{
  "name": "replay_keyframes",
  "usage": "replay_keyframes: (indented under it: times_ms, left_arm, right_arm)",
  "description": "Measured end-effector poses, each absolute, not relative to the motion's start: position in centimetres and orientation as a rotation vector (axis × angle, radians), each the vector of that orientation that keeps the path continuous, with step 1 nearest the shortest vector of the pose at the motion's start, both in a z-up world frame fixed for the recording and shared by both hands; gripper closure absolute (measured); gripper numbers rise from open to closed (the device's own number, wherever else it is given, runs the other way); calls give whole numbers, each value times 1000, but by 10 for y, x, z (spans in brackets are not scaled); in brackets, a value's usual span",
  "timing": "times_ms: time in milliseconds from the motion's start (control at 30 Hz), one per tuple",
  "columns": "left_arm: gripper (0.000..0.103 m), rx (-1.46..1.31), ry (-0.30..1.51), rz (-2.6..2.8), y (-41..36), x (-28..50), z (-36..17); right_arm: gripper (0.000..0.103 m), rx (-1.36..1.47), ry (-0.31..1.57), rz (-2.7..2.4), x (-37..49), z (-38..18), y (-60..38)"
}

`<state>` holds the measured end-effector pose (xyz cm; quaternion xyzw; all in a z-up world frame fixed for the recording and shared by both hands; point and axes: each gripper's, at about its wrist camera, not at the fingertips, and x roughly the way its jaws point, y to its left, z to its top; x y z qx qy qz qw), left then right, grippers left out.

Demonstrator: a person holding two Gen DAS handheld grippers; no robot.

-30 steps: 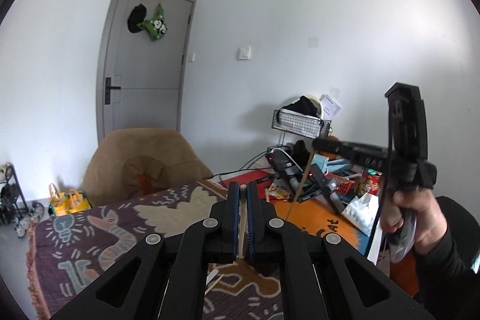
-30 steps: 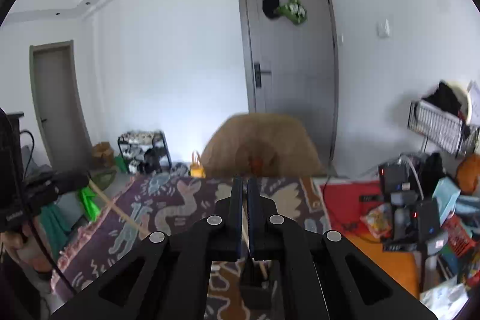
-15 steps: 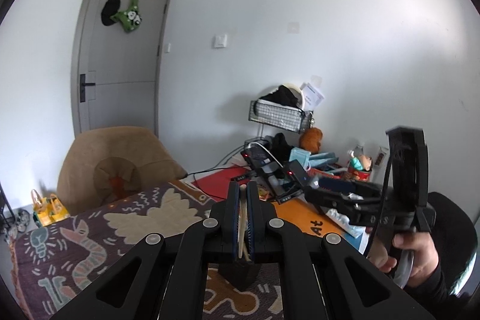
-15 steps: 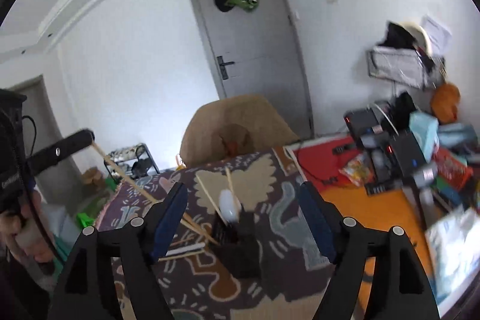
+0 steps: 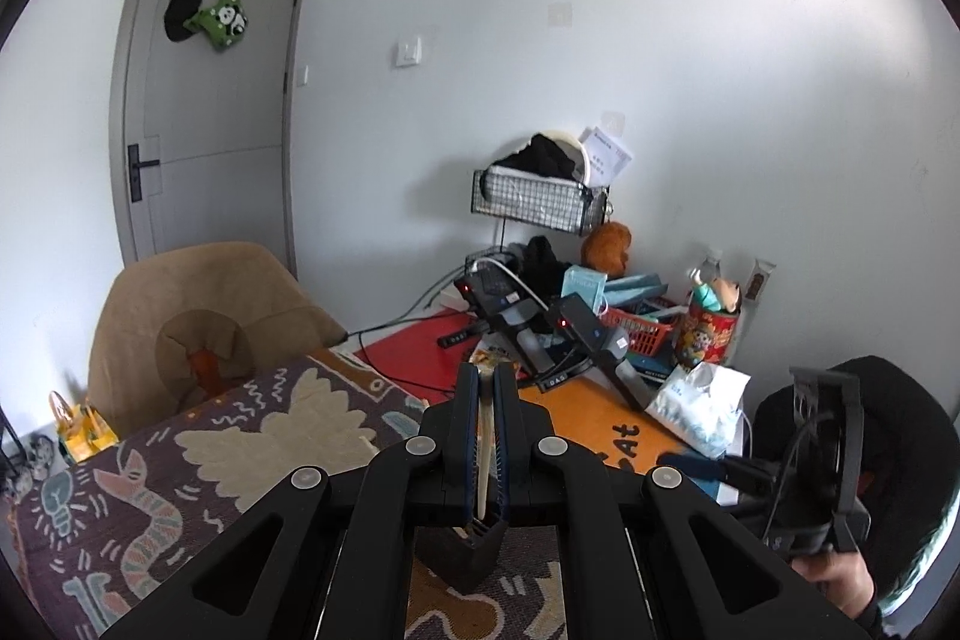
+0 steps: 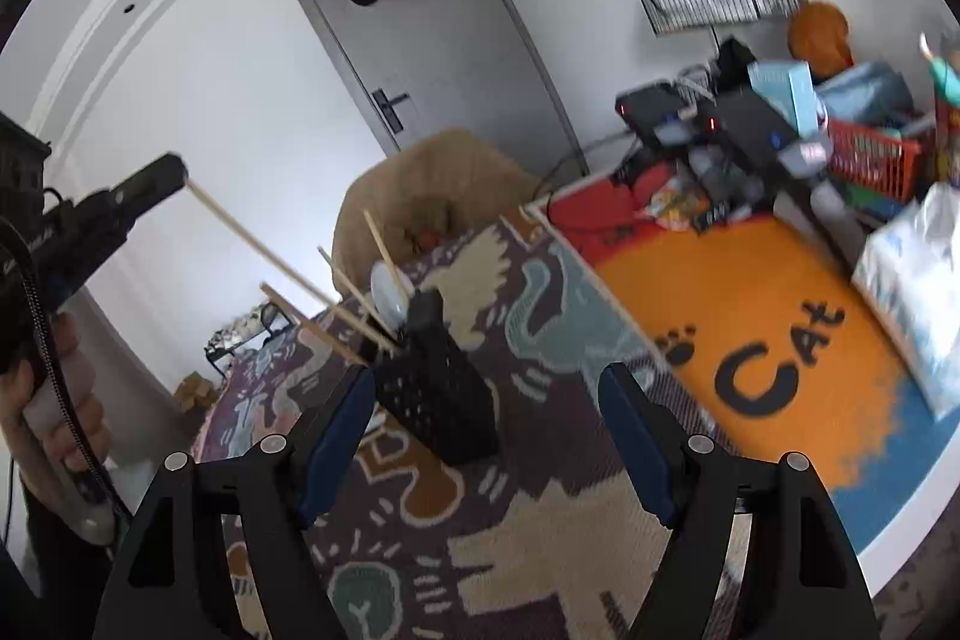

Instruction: Organize utensils

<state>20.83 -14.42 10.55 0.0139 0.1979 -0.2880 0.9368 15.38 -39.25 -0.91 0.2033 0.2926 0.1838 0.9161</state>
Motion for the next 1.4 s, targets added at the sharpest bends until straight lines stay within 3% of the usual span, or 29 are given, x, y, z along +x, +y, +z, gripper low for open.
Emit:
replay_keyframes:
  times_ms: [100, 167, 233, 267, 1200, 1400]
  left_arm:
    - [96, 32, 417, -585, -148, 214, 99]
    - [71, 12, 454, -596, -146, 217, 94]
    - [15, -10, 447, -557, -139, 214, 90]
    - [6, -19, 425, -544, -133, 210, 88]
    - [7, -120, 554, -303, 14, 157, 7]
    - [23, -180, 591, -271, 41, 147, -16]
  right_arm:
    - [27, 413, 618, 379, 152, -15, -388]
    - [25, 402, 621, 376, 151, -17, -385]
    - [18, 399, 618, 373, 150, -18, -382]
    - [16, 399, 614, 372, 149, -19, -380]
    - [16, 241, 655, 447, 137, -28, -292]
    - [16, 167, 645, 448, 133, -27, -270]
